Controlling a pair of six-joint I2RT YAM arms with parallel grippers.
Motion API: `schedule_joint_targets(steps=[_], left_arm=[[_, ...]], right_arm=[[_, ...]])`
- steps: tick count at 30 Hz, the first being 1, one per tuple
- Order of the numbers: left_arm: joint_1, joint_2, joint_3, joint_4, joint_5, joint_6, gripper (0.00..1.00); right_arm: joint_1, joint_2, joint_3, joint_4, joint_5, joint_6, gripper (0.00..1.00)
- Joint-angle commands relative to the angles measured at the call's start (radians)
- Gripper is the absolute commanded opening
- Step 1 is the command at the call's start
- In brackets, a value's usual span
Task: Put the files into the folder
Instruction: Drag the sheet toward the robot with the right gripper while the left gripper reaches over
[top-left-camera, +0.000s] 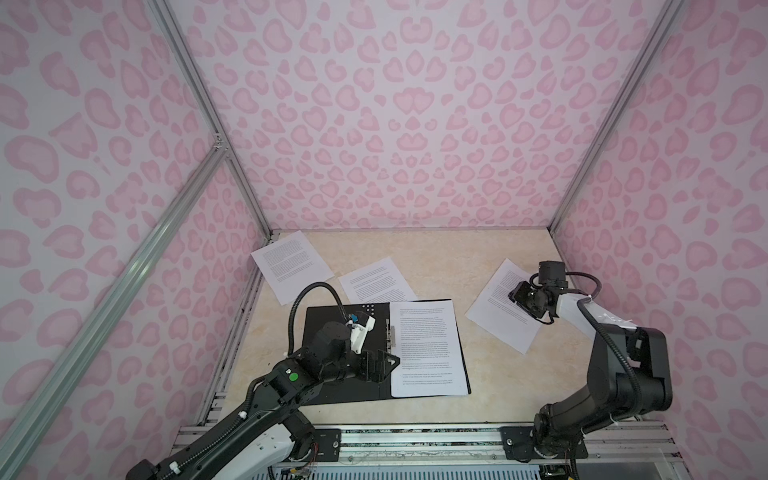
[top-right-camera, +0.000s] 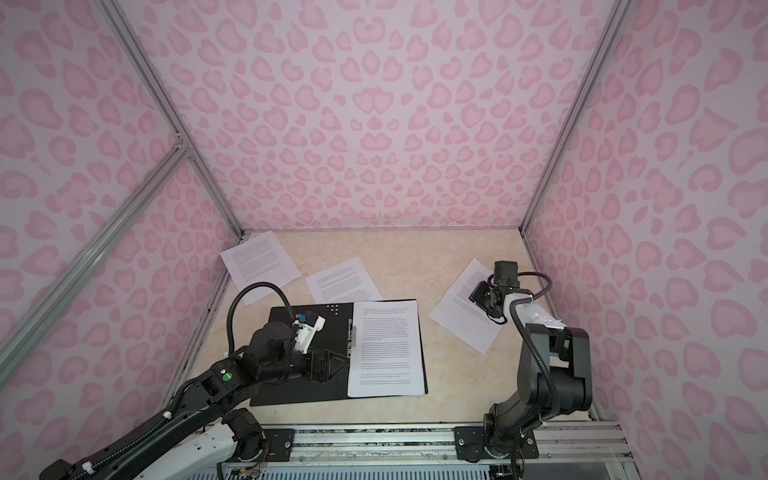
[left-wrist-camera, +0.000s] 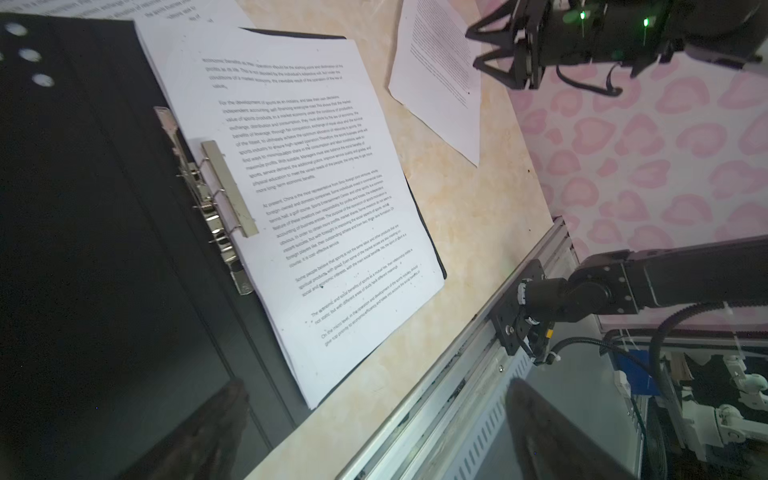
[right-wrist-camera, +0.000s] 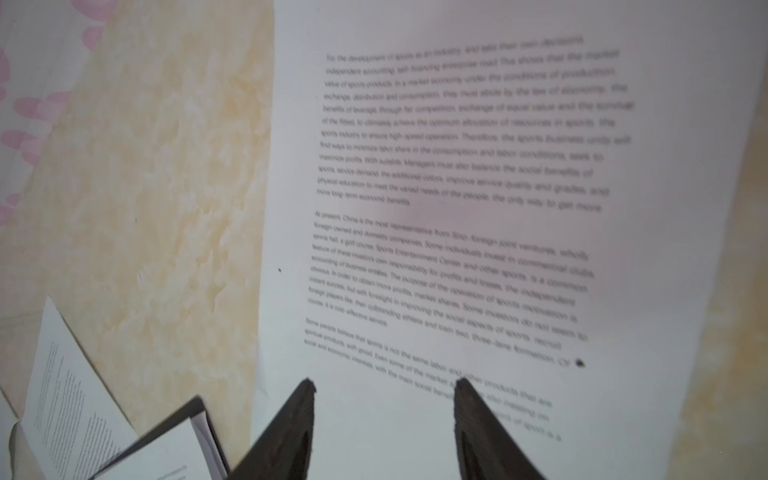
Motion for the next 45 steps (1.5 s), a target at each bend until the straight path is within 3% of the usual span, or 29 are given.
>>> schedule_joint_targets(steps=[1, 6, 10, 20, 25, 34, 41, 42, 45], left_arm=[[-0.101, 0.063, 0.006, 0.131, -0.120, -0.068, 0.98], [-0.226, 0.196, 0.060, 0.193, -0.179, -0.104, 0.98], [-0.253, 0.302, 0.105, 0.228, -0.170, -0.110, 0.98], [-0.275, 0.608, 0.341, 0.259, -0.092, -0.053, 1.00], [-0.285, 0.786, 0.492, 0.250, -0.047, -0.034, 0.97], [-0.286, 1.083, 0.834, 0.115, -0.061, 0.099, 0.98], [-0.264, 1.280, 1.050, 0.033, -0.078, 0.194, 0.98], [-0.256, 1.306, 1.076, 0.026, -0.076, 0.201, 0.97], [-0.225, 1.388, 1.153, 0.006, -0.029, 0.205, 0.98]], right_arm=[[0.008, 0.123, 0.104, -0.094, 0.066, 0.004, 0.55], [0.026, 0.252, 0.198, -0.128, 0.044, -0.006, 0.55], [0.026, 0.215, 0.102, -0.064, 0.013, 0.011, 0.54], [0.022, -0.028, -0.281, 0.107, -0.072, 0.025, 0.54], [-0.025, -0.157, -0.331, 0.087, -0.164, -0.001, 0.55], [-0.174, -0.429, -0.397, -0.040, -0.196, -0.048, 0.58], [-0.246, -0.628, -0.545, -0.051, -0.309, -0.003, 0.80], [-0.247, -0.671, -0.576, -0.040, -0.329, 0.011, 0.94], [-0.251, -0.867, -0.650, -0.063, -0.257, 0.039, 0.98]])
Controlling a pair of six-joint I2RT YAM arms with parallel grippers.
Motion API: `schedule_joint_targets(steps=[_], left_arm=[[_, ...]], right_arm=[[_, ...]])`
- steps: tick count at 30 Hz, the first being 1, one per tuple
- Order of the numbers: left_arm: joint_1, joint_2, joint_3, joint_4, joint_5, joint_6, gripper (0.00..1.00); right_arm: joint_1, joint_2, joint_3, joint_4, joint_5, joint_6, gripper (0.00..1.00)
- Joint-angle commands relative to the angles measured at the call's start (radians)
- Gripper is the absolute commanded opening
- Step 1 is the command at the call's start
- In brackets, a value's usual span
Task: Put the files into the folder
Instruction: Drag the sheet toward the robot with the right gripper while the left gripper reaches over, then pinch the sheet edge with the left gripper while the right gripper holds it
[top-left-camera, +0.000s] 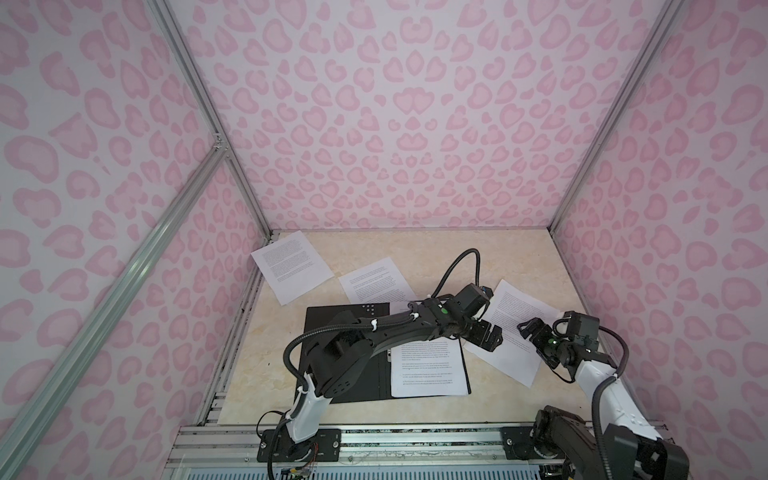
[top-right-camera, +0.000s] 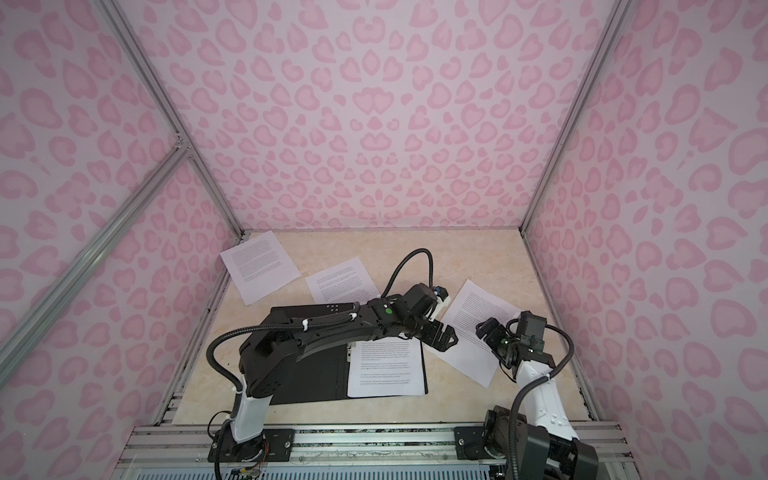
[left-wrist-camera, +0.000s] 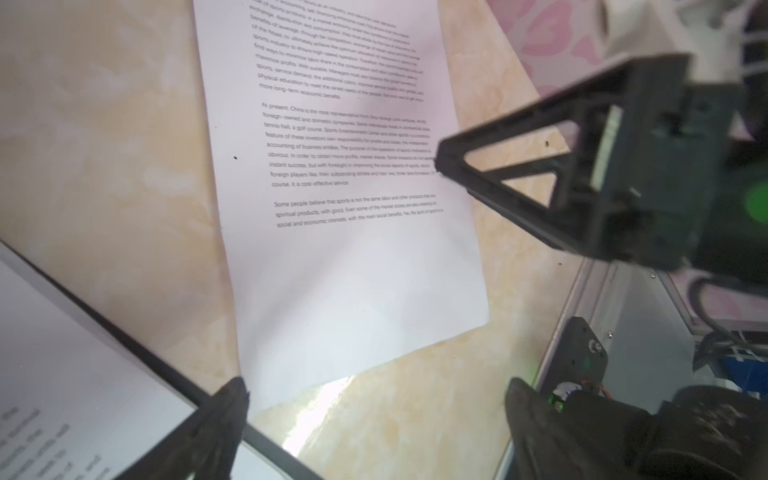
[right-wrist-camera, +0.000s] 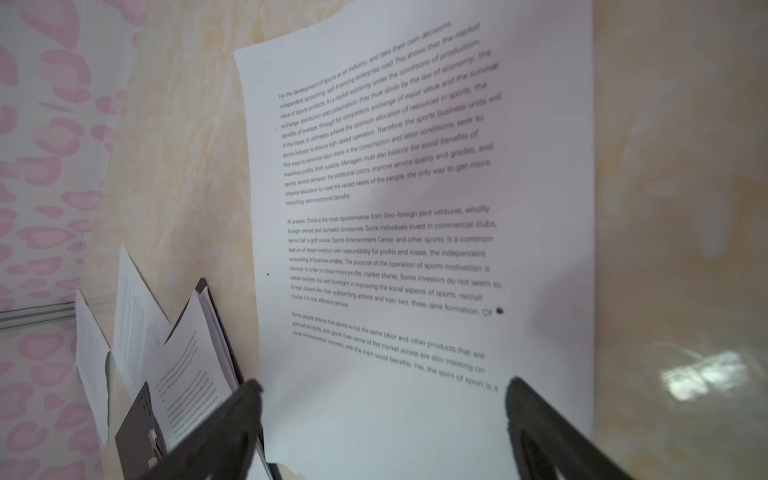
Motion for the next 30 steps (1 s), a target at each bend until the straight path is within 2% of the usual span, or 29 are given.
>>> schedule_joint_targets(steps=[1, 4, 7, 12, 16, 23, 30], left_arm=[[0.029, 0.079, 0.071, -0.047, 0.050, 0.035, 0.98], [0.047, 0.121, 0.109, -0.068, 0.057, 0.032, 0.98], [0.061, 0.163, 0.139, -0.067, 0.096, 0.019, 0.99], [0.063, 0.226, 0.183, -0.081, 0.142, 0.002, 0.98], [0.063, 0.233, 0.172, -0.061, 0.178, -0.020, 0.97], [0.069, 0.269, 0.189, -0.027, 0.280, -0.118, 0.94], [0.090, 0.287, 0.190, 0.029, 0.347, -0.216, 0.83]], right_arm=[[-0.007, -0.181, -0.062, -0.028, 0.038, 0.043, 0.98], [-0.011, -0.348, -0.080, -0.089, 0.064, 0.075, 0.98], [-0.010, -0.415, -0.103, -0.115, 0.077, 0.089, 0.98], [-0.012, -0.311, -0.151, -0.045, 0.021, 0.103, 0.98], [-0.014, -0.286, -0.154, -0.027, 0.035, 0.113, 0.98], [-0.025, -0.221, -0.201, 0.059, -0.002, 0.153, 0.98], [-0.030, -0.182, -0.211, 0.102, -0.043, 0.159, 0.97]])
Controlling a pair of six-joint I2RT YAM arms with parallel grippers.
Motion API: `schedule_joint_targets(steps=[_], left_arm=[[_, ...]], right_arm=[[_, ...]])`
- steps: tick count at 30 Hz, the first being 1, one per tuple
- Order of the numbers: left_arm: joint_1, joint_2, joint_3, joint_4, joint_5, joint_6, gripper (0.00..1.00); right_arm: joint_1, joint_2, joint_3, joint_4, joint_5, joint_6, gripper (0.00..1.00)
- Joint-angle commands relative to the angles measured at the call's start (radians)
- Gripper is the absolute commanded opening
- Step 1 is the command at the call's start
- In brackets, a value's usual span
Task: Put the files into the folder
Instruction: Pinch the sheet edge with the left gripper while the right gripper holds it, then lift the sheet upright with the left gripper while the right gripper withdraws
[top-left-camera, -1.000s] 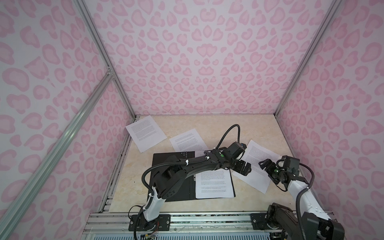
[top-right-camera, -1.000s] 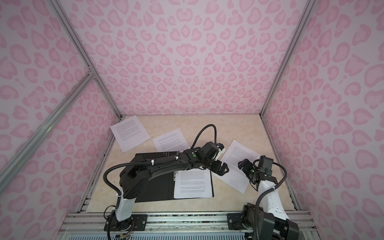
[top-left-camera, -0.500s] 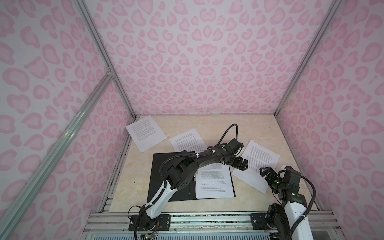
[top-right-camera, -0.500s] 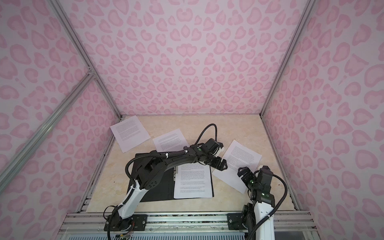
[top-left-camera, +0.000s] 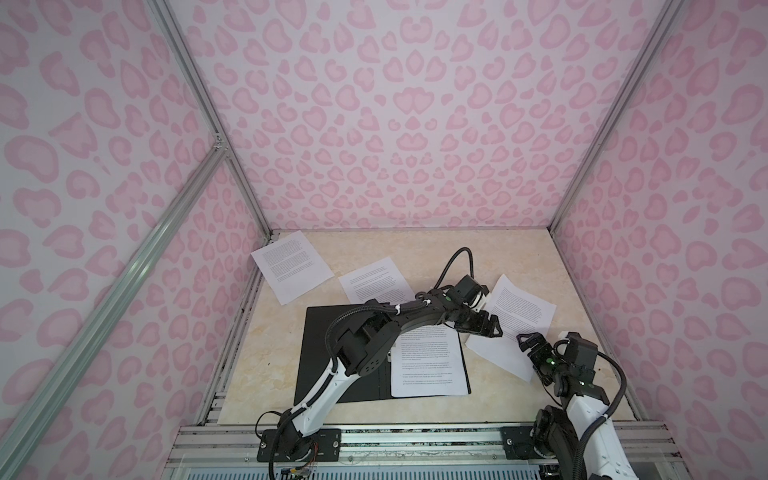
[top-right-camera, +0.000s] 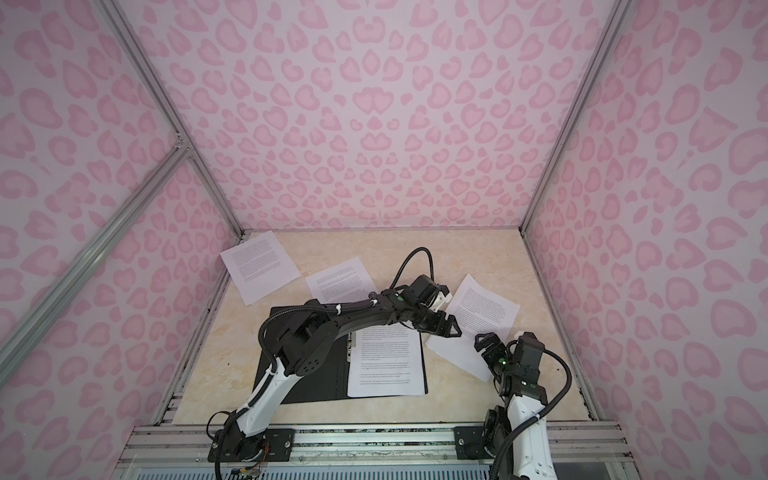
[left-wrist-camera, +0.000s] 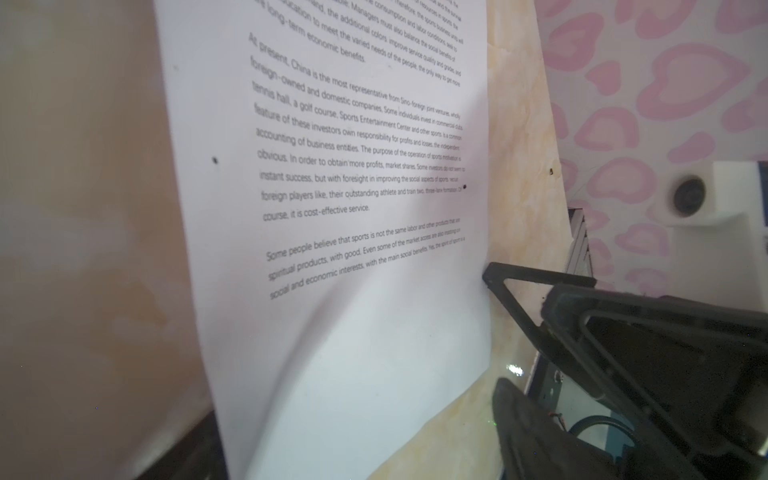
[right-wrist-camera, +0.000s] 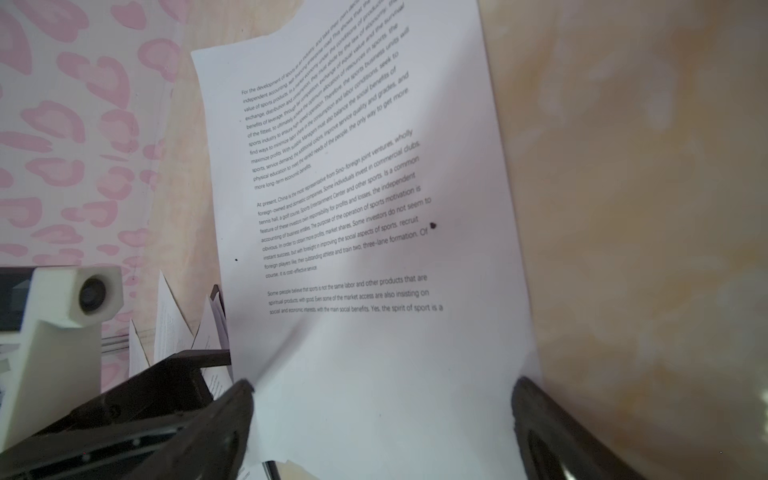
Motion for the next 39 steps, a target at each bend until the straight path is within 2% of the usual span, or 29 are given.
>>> schedule_joint_targets(steps=[1, 5, 9, 10, 11, 20, 27, 33, 39], left_arm=[[0.002, 0.021, 0.003, -0.004, 0.034, -0.063, 0.79], [0.005, 0.024, 0.017, 0.000, 0.039, -0.086, 0.55], [0.006, -0.017, 0.015, 0.007, 0.045, -0.088, 0.13], [0.006, -0.035, 0.011, 0.010, 0.045, -0.088, 0.06], [0.006, -0.060, 0.009, 0.012, 0.044, -0.086, 0.04], [-0.014, -0.352, -0.046, -0.022, -0.090, 0.009, 0.04], [-0.021, -0.560, -0.145, -0.011, -0.206, 0.092, 0.04], [-0.021, -0.672, -0.188, 0.016, -0.201, 0.124, 0.04], [-0.021, -0.760, -0.233, 0.008, -0.276, 0.130, 0.04]], right_arm=[[-0.001, -0.008, -0.010, -0.014, -0.023, 0.012, 0.97], [-0.001, -0.038, -0.005, -0.033, -0.029, 0.006, 0.98], [-0.001, -0.071, 0.009, -0.054, -0.048, -0.012, 0.98], [-0.001, -0.077, 0.013, -0.058, -0.052, -0.016, 0.98], [-0.001, -0.083, 0.018, -0.064, -0.054, -0.021, 0.98], [-0.001, -0.104, 0.034, -0.049, -0.135, -0.032, 0.98], [0.000, -0.132, 0.039, -0.060, -0.159, -0.037, 0.98], [-0.001, -0.139, 0.034, -0.056, -0.169, -0.032, 0.98], [0.001, -0.146, 0.036, -0.064, -0.172, -0.038, 0.98]])
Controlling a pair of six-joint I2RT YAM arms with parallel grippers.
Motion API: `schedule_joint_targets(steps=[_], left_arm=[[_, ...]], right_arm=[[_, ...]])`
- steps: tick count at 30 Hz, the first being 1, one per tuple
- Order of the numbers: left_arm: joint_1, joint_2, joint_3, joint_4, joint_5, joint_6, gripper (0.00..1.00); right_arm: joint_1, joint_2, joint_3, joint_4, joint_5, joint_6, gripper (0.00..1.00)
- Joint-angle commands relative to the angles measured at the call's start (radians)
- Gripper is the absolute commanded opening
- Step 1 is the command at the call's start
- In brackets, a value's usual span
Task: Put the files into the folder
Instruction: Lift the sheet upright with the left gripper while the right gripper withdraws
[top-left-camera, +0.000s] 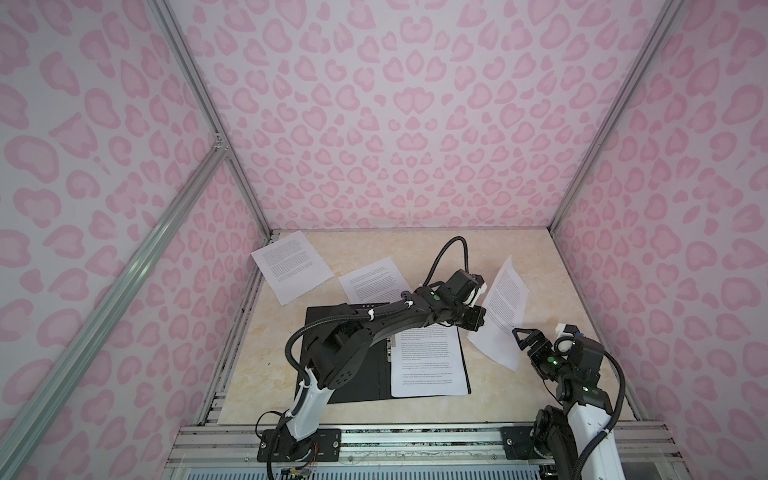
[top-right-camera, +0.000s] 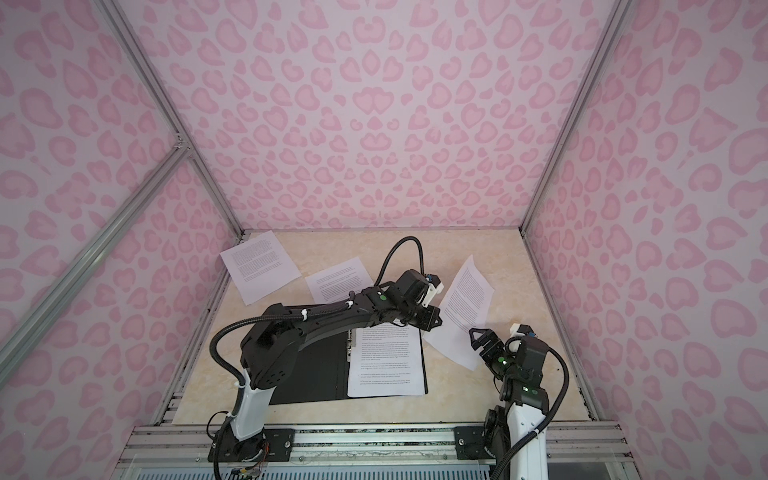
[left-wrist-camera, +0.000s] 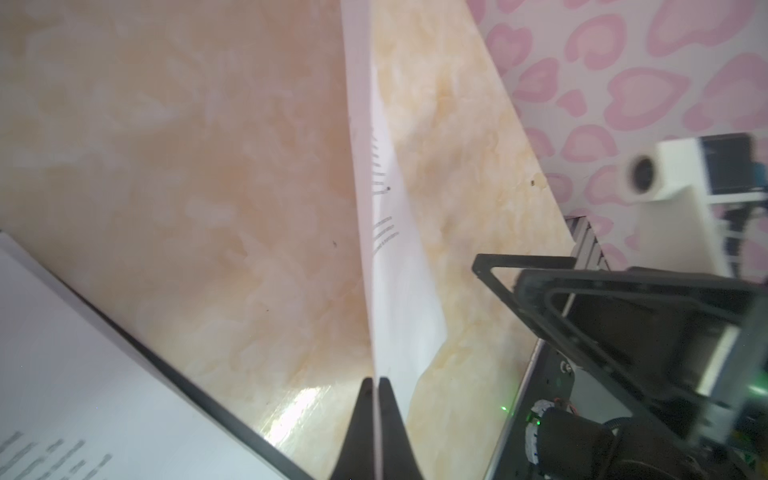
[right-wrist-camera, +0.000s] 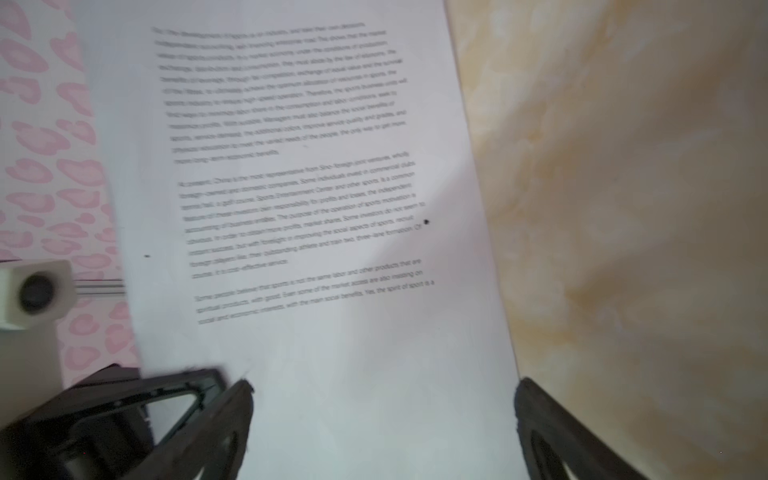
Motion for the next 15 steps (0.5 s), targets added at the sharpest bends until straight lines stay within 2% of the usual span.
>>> schedule_joint_targets(steps=[1, 9, 11, 15], left_arm=[[0.000, -0.418, -0.031, 0.013, -0.072, 0.020, 0.04], [0.002, -0.599, -0.217, 0.042, -0.203, -0.010, 0.04], [0.013, -0.643, -0.266, 0.037, -0.233, -0.043, 0.04], [0.051, -0.749, -0.430, 0.072, -0.227, -0.132, 0.04]], right_arm=[[0.002, -0.005, 0.005, -0.013, -0.002, -0.019, 0.98], [0.026, -0.038, 0.015, -0.008, -0.003, -0.012, 0.98], [0.067, -0.041, 0.026, 0.007, -0.003, -0.004, 0.98], [0.210, -0.036, 0.054, 0.028, 0.078, 0.008, 0.98]])
